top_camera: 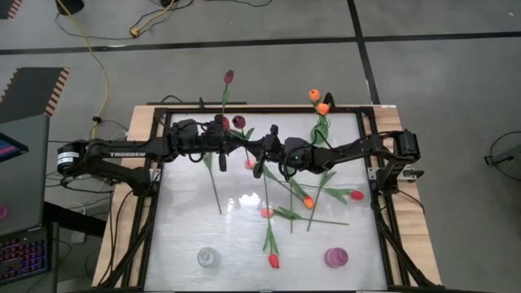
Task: Sort flowers into vase by color
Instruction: Put the dark red flower into the red vase
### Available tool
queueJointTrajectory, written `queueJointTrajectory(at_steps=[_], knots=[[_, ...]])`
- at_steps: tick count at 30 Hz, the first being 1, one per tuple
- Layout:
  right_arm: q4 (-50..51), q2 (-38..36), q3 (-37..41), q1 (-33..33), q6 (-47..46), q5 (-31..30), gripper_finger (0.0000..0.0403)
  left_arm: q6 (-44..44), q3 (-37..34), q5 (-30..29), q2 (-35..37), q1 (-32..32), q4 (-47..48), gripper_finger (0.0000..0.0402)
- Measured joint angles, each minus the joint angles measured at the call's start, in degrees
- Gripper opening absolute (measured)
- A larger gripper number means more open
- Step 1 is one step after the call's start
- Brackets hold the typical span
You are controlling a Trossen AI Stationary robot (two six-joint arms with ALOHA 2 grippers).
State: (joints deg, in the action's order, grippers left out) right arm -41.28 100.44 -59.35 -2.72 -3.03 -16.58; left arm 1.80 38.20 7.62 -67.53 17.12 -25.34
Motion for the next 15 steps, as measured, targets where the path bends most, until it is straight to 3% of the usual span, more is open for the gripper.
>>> queueJointTrajectory(at_steps=[15], knots=[[4.8,-2.3,0.0,0.5,2.5,0.0,0.0195,0.1,0.0,-1.0,4.2,3.9,3.5,0.0004]])
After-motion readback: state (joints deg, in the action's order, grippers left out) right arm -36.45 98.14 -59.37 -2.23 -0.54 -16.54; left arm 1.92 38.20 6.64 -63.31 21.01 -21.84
